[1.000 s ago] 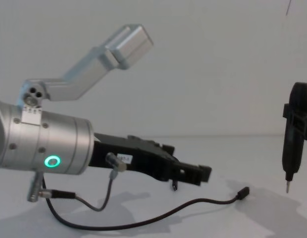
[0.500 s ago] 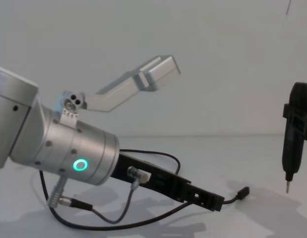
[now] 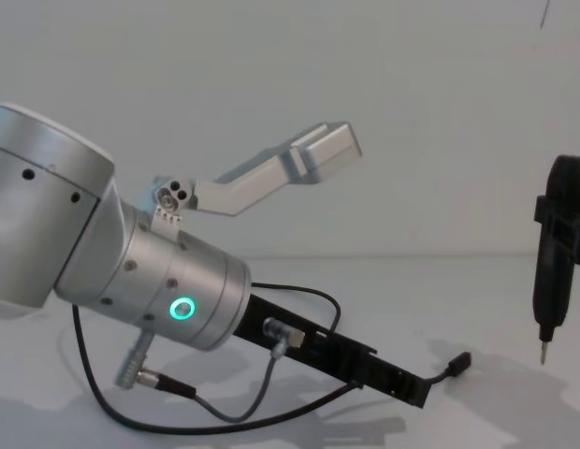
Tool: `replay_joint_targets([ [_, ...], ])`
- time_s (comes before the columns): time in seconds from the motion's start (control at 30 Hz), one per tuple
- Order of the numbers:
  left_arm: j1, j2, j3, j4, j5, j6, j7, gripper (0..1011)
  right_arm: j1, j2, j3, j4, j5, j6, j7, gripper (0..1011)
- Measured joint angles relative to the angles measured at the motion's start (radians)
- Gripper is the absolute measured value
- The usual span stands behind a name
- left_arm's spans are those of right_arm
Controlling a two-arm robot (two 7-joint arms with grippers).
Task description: Pick up the data cable with the one hand.
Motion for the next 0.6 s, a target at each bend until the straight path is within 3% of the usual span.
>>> replay_joint_targets([
  [0.2,-0.007,-0.007,0.004,0.009,-0.001,0.012,0.003,770,0.000,0.000,0.000,0.000,0.000,0.000,0.000,279],
  [0.6,-0.016,-0.015,0.009,0.019,-0.002,0.026,0.006,369,0.000,0.000,0.000,0.000,0.000,0.000,0.000,279],
])
